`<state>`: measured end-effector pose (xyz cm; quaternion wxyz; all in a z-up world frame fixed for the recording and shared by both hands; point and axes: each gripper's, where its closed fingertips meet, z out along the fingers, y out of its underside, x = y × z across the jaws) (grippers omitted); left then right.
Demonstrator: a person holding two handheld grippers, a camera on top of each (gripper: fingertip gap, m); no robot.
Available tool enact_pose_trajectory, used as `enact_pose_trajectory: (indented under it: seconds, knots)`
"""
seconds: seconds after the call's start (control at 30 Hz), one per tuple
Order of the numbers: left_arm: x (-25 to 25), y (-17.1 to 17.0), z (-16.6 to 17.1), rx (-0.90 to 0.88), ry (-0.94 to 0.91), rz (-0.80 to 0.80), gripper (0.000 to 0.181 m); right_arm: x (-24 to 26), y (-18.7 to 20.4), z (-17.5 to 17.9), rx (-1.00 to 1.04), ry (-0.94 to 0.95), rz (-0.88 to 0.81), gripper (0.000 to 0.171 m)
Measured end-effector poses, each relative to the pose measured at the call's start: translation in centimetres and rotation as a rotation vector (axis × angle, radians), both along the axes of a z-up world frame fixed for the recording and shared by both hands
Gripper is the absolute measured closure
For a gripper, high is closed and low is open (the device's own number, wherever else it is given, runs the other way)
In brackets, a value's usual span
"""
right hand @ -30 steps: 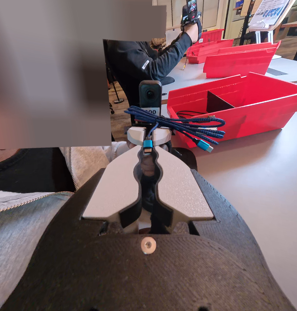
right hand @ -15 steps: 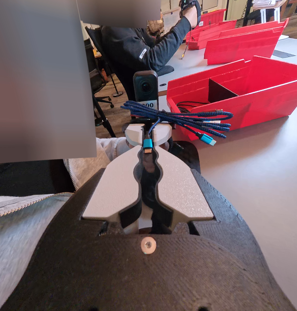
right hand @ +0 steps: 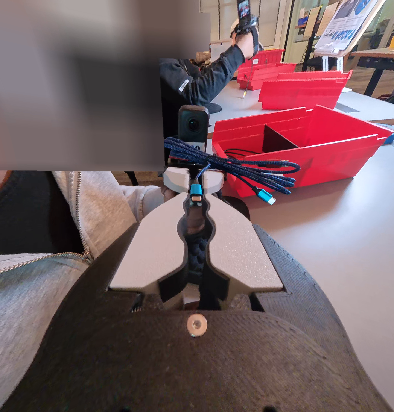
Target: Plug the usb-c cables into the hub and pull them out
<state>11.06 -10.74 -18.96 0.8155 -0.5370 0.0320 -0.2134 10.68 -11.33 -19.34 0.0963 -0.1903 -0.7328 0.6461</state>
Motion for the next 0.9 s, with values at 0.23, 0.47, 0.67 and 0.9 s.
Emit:
enact_pose_trajectory:
  seconds: [0.23,0.47,0.67,0.9]
  knots:
    - [0.1,0.1,-0.3,-0.020,0.014,-0.010,0.169,0.1,-0.1,-0.5,0.038,-0.048,0.017,0.162]
    - [0.4,0.0,-0.7,-0.051,0.059,-0.023,0.168,0.3,-0.3,-0.8,0.062,-0.080,0.042,0.163]
    - [0.5,-0.1,-0.8,-0.051,0.065,-0.028,0.178,0.5,-0.4,-0.7,0.062,-0.092,0.053,0.163]
    - [0.3,0.6,-1.4,-0.100,0.060,-0.005,0.170,0.2,0.5,-1.0,0.069,-0.076,0.047,0.155]
